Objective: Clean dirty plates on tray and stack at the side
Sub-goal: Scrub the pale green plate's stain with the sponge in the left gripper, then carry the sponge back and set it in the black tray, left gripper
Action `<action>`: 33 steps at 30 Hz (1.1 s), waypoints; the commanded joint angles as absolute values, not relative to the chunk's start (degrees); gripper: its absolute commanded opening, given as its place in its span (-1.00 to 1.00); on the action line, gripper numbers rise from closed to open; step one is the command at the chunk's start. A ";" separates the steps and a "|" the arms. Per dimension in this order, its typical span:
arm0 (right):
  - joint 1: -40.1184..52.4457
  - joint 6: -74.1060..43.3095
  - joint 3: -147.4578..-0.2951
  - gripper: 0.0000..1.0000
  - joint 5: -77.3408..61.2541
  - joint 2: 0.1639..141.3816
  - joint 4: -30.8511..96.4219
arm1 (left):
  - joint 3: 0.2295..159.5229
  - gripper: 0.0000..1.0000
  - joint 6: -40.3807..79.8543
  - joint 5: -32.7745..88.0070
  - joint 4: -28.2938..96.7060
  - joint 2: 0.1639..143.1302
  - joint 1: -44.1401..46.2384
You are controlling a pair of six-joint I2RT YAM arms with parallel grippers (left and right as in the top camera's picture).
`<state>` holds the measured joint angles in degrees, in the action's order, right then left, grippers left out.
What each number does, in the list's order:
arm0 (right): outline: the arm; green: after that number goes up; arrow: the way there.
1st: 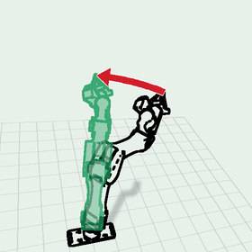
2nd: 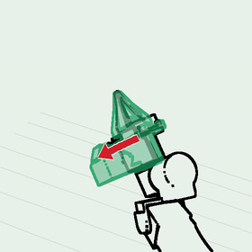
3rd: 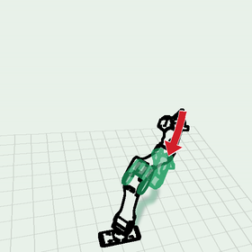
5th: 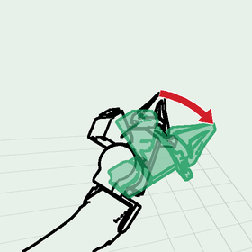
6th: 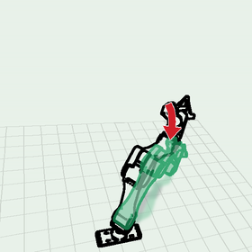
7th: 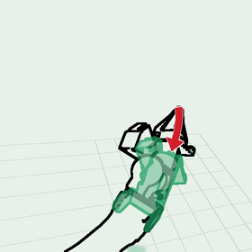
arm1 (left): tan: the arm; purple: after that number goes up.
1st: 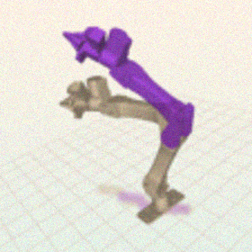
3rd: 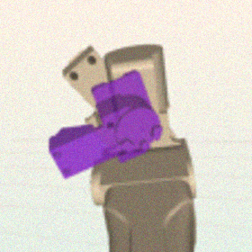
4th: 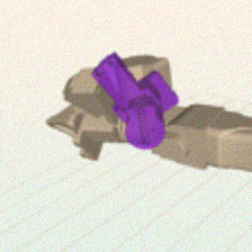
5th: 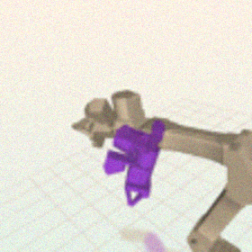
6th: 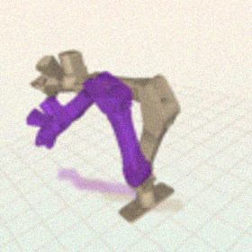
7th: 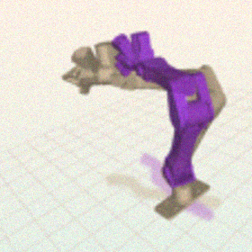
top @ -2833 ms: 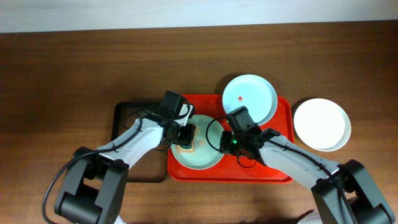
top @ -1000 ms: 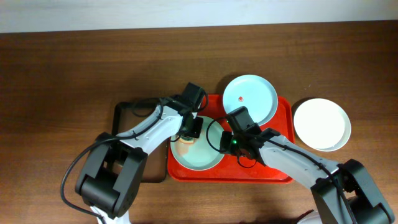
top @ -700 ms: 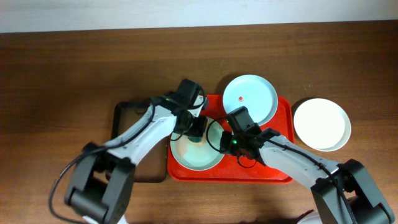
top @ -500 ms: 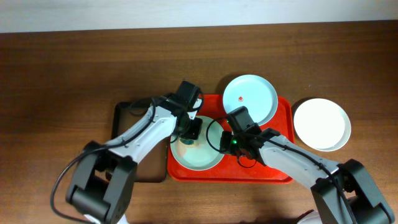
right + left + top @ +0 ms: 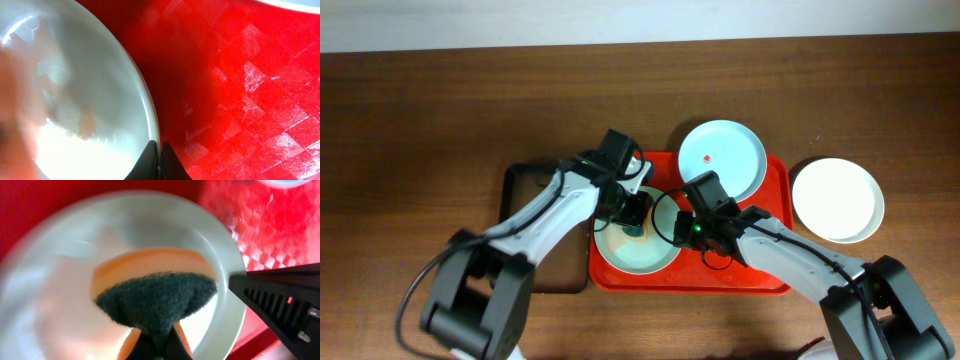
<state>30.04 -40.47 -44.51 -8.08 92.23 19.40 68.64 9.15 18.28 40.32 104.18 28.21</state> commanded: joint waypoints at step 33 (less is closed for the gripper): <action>29.98 -40.47 -45.01 -0.90 -8.38 92.27 19.27 | 62.43 -0.94 13.19 -5.72 43.09 86.56 22.50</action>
